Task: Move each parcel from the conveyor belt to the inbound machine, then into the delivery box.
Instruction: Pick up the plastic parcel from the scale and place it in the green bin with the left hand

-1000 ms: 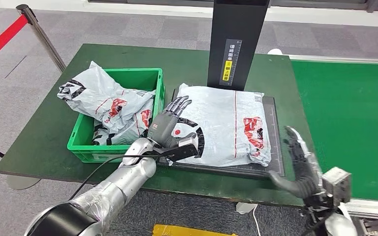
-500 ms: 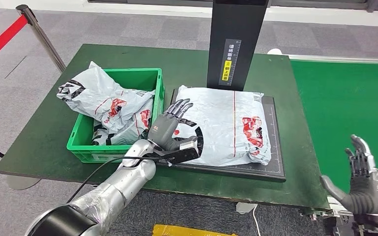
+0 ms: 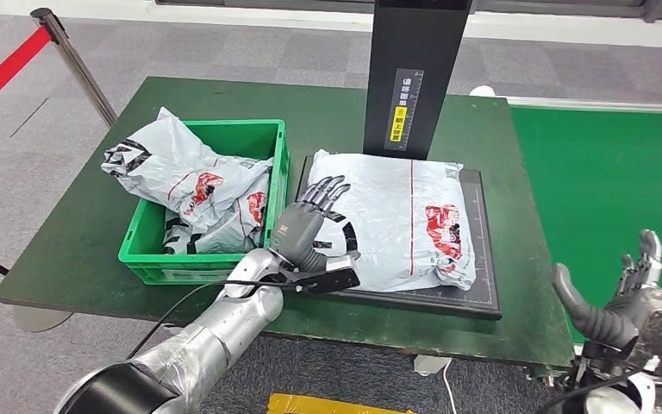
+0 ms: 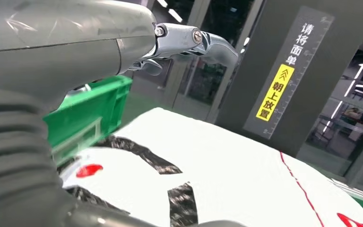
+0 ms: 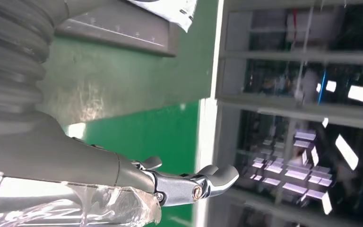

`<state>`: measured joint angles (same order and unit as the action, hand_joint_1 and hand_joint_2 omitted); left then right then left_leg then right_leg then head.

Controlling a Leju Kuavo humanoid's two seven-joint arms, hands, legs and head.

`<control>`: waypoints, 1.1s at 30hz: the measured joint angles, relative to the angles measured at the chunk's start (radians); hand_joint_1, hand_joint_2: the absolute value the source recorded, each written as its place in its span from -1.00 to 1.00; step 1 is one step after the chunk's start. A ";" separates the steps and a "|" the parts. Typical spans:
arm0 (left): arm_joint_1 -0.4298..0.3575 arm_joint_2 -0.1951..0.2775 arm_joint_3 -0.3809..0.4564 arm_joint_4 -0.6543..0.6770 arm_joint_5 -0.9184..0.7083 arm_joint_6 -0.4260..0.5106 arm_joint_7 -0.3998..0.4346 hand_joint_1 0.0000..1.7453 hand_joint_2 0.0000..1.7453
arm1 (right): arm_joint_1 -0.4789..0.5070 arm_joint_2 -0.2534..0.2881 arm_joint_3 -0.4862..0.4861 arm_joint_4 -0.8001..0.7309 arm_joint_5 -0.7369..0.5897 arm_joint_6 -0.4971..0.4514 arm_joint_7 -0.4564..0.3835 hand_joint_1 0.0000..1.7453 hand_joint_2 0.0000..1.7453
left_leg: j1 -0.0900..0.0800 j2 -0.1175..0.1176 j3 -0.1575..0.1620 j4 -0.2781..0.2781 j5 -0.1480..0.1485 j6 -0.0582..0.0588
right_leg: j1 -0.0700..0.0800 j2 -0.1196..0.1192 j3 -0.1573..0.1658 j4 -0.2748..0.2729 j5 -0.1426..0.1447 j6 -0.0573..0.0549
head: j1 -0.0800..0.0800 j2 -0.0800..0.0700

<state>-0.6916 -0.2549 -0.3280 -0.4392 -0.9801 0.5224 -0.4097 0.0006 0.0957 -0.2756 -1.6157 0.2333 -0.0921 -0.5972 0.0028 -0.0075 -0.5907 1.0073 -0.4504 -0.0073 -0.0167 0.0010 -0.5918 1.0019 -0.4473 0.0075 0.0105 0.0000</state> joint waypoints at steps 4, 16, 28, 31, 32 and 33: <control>0.000 -0.013 0.005 0.010 0.003 -0.003 0.000 -1.00 1.00 | -0.020 0.014 0.056 0.033 0.000 -0.014 0.005 -1.00 1.00 | 0.000 -0.001 0.000 0.000 0.000 0.000 | 0.000 0.000 0.000 0.000 0.000 0.000 | 0.000 0.000; -0.004 -0.048 0.009 0.028 0.003 -0.030 -0.027 -1.00 1.00 | -0.132 0.025 0.179 0.235 -0.058 0.073 0.039 -1.00 1.00 | 0.000 -0.001 0.000 0.000 0.001 0.000 | 0.000 -0.001 0.000 0.000 0.000 0.000 | 0.000 0.000; -0.008 -0.068 0.001 0.077 -0.047 -0.071 0.030 -1.00 1.00 | -0.204 0.025 0.239 0.349 -0.101 0.042 0.021 -1.00 1.00 | 0.000 -0.002 -0.001 0.000 0.001 0.000 | 0.000 -0.001 -0.001 0.000 0.000 0.000 | 0.000 0.000; -0.008 -0.075 -0.002 0.091 -0.054 -0.077 0.043 -1.00 1.00 | -0.215 0.024 0.249 0.363 -0.107 0.038 0.019 -1.00 1.00 | 0.000 -0.002 -0.001 0.000 0.001 0.000 | 0.000 -0.001 -0.001 0.000 0.000 0.000 | 0.000 0.000; -0.008 -0.076 -0.003 0.095 -0.057 -0.082 0.048 -1.00 1.00 | -0.218 0.024 0.253 0.367 -0.109 0.036 0.019 -1.00 1.00 | 0.000 -0.002 -0.001 0.000 0.001 0.000 | 0.000 -0.001 -0.001 0.000 0.000 0.000 | 0.000 0.000; -0.008 -0.079 -0.005 0.100 -0.060 -0.089 0.054 -1.00 1.00 | -0.221 0.024 0.256 0.371 -0.112 0.033 0.019 -1.00 1.00 | 0.000 -0.002 -0.001 0.000 0.001 0.000 | 0.000 -0.001 -0.001 0.000 0.000 0.000 | 0.000 0.000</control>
<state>-0.6994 -0.3335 -0.3328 -0.3393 -1.0403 0.4339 -0.3559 -0.2203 0.1194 -0.0192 -1.2450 0.1215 -0.0590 -0.5780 0.0027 -0.0091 -0.5915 1.0074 -0.4495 -0.0071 -0.0168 0.0001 -0.5925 1.0020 -0.4471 0.0075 0.0105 0.0000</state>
